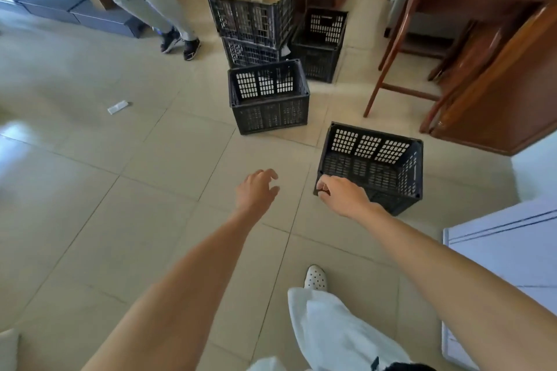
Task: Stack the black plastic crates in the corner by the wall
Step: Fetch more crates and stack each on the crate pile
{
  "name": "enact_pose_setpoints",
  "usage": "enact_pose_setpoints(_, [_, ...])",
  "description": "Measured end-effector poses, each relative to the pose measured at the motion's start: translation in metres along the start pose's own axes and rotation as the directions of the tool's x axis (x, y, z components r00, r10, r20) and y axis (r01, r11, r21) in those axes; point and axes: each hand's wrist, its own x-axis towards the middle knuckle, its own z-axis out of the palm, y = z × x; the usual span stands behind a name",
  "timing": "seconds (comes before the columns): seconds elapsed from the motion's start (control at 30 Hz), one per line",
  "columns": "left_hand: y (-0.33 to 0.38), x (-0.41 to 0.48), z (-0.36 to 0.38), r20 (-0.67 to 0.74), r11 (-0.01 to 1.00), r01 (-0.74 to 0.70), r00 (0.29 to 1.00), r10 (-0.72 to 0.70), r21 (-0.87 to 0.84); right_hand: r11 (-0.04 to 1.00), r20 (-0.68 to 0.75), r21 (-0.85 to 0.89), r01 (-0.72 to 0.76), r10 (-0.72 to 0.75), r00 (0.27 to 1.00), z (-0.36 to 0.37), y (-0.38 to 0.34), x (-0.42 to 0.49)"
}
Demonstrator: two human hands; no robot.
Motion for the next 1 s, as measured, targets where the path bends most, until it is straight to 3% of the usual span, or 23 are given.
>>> enact_pose_setpoints(0.23, [0.003, 0.183, -0.046, -0.057, 1.000, 0.019, 0.998, -0.019, -0.011, 0.997, 0.012, -0.022, 0.068, -0.068, 0.998, -0.096, -0.001, 0.184])
enact_pose_setpoints(0.4, [-0.026, 0.317, -0.068, -0.023, 0.999, 0.013, 1.000, -0.012, 0.040, 0.994, 0.039, -0.033, 0.101, -0.099, 0.994, -0.133, -0.022, 0.329])
enact_pose_setpoints(0.7, [-0.053, 0.582, -0.122, 0.115, 0.989, -0.009, 0.993, -0.008, 0.150, 0.996, 0.078, 0.081, -0.041, 0.035, 0.996, -0.197, -0.034, 0.555])
enact_pose_setpoints(1.0, [-0.048, 0.806, -0.105, 0.214, 0.968, -0.106, 0.975, 0.057, 0.227, 0.957, 0.199, 0.203, -0.206, 0.166, 0.966, -0.218, 0.007, 0.741])
